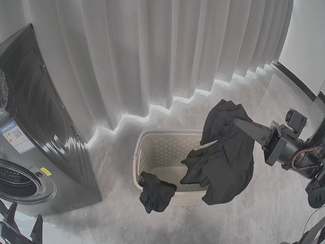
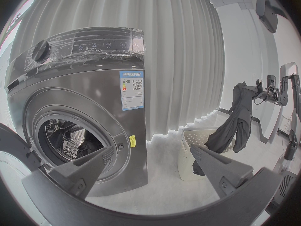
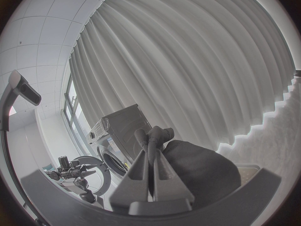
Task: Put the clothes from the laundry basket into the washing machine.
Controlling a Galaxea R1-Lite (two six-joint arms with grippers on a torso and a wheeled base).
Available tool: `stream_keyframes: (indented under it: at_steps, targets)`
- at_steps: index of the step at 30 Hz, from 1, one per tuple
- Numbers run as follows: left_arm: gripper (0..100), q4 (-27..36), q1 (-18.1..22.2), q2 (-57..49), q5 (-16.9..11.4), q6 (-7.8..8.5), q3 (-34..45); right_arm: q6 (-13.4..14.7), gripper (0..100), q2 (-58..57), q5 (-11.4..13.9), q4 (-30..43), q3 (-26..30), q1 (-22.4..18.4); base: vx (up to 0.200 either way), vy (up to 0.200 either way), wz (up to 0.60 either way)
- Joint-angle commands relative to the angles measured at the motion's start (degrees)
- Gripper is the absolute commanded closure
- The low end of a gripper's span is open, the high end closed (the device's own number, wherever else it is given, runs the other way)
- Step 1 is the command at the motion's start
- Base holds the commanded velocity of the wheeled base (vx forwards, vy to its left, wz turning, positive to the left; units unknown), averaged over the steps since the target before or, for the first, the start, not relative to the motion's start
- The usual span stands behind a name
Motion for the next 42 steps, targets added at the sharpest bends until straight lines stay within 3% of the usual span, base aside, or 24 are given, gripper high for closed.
stream_keyframes:
  at_steps: [1,10,15,21,37,42]
  targets:
    - [0,0.05,0.01,-0.84,0.06,0.02,1.01,-0.08,100,0.27,-0.05,-0.05,0.07,-0.56,0.0,0.0,0.0]
    - [0,0.05,0.01,-0.84,0.06,0.02,1.01,-1.05,100,0.18,0.38,0.12,-1.51,-1.35,-0.067,0.0,0.0]
    - [0,0.05,0.01,-0.84,0.06,0.02,1.01,-1.05,100,0.54,3.02,-0.23,-1.16,-1.44,-0.12,0.0,0.0]
    - [0,-0.04,0.01,-0.84,0.06,0.02,1.01,-0.87,100,0.98,3.81,-0.58,-1.42,-1.44,0.0,0.0,0.0]
    - [0,-0.04,0.01,-0.84,0.06,0.02,1.01,0.8,100,1.33,3.9,-0.67,-3.53,-2.41,-0.188,0.0,0.0]
    - [0,-0.04,0.01,-0.84,0.06,0.11,1.01,1.5,100,1.41,3.72,-0.58,-2.65,-1.88,0.0,0.0,0.0]
